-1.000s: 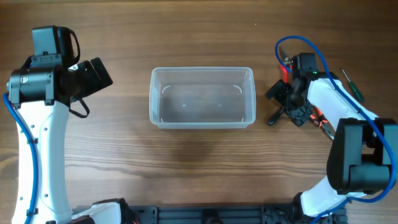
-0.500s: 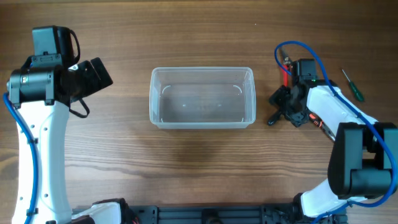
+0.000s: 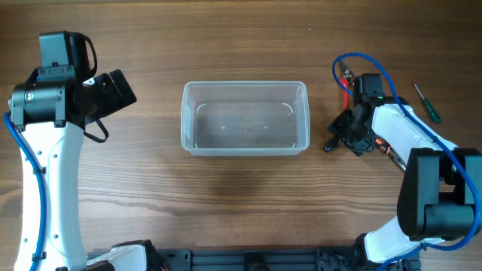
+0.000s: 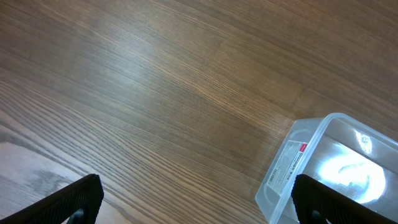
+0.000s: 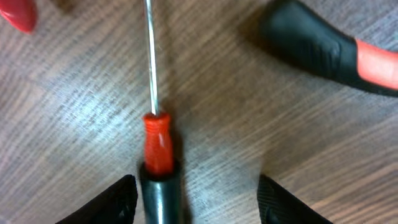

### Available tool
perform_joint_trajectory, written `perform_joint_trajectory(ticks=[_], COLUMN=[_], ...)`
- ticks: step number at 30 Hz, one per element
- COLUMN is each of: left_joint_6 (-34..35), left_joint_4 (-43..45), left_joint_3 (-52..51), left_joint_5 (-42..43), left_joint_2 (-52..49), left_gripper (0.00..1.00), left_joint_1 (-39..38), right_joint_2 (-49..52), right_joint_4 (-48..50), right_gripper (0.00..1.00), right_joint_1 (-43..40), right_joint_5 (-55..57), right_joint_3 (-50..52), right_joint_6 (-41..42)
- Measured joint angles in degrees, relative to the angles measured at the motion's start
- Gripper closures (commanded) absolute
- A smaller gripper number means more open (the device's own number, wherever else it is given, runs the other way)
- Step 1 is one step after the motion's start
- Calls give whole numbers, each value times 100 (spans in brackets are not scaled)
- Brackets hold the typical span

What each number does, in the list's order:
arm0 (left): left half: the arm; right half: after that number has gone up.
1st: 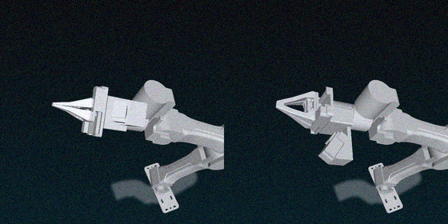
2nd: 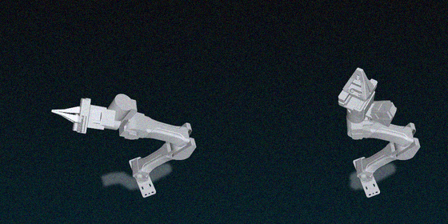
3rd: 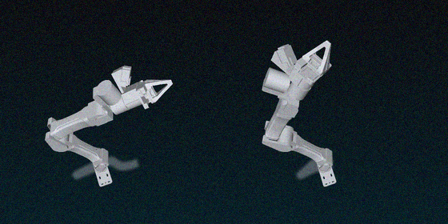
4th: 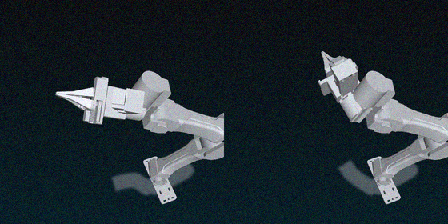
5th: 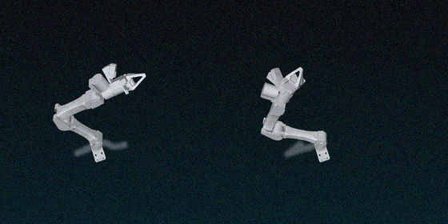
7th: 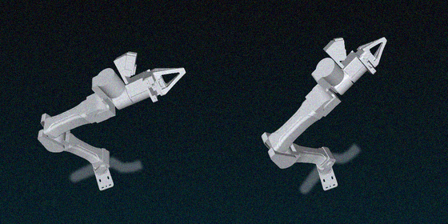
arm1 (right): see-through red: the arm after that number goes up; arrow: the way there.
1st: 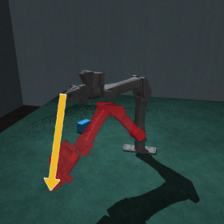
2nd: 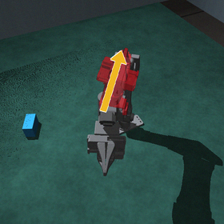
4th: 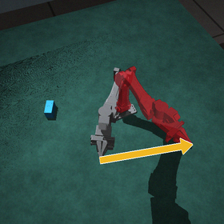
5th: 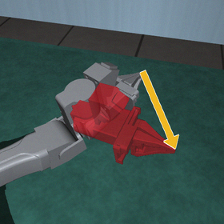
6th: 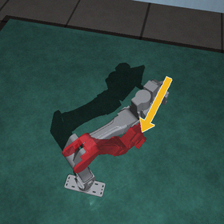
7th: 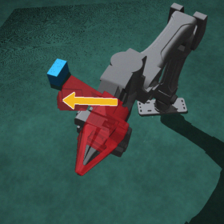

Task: Pack container
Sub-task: 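Grasp the red-handled screwdriver with the right gripper, then carry the screwdriver into the container and open the right gripper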

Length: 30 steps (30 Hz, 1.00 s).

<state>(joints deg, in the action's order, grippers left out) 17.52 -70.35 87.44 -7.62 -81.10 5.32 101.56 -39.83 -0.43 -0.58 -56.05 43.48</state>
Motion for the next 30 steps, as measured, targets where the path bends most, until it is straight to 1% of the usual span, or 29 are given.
perform_joint_trajectory(ticks=[3, 5, 7, 11, 12, 13, 14, 18, 21, 24, 26, 30], left_joint_6=[0, 0, 0, 0, 0, 0, 0, 0, 0, 0, 0, 0], left_joint_4=[0, 0, -2, -2, 0, 0, -2, 0, 0, -2, 0, 0], left_joint_3=[0, 0, 0, 0, 0, 0, 0, 0, 0, 0, 0, 0], left_joint_5=[2, 11, 15, 17, 17, 17, 17, 17, 17, 17, 17, 17], left_joint_2=[0, 0, 0, 0, 0, 0, 0, 0, 0, 0, 0, 0], left_gripper=[0, 0, 0, 0, 0, 0, 0, 0, 0, 0, 0, 0], left_joint_1=[0, 0, 0, 0, 0, 0, 0, 0, 0, 0, 0, 0], right_joint_2=[0, 0, 0, 0, 0, 0, 0, 0, 0, 0, 0, 0], right_joint_4=[-140, -221, -236, -284, -295, -302, -302, -323, -326, -328, -326, -326], right_gripper=[53, 53, 62, 73, 73, 76, 78, 79, 85, 87, 92, 95], right_joint_1=[0, -7, -7, -7, -7, -7, -13, -17, -17, -17, -17, -17], right_joint_5=[-2, 0, 0, 4, 7, 17, 20, 24, 24, 22, 22, 22], right_joint_3=[0, 11, 15, 22, 24, 28, 33, 33, 33, 37, 37, 37], right_joint_6=[4, 13, 4, 39, 42, 39, 42, 42, 44, 42, 42, 42])
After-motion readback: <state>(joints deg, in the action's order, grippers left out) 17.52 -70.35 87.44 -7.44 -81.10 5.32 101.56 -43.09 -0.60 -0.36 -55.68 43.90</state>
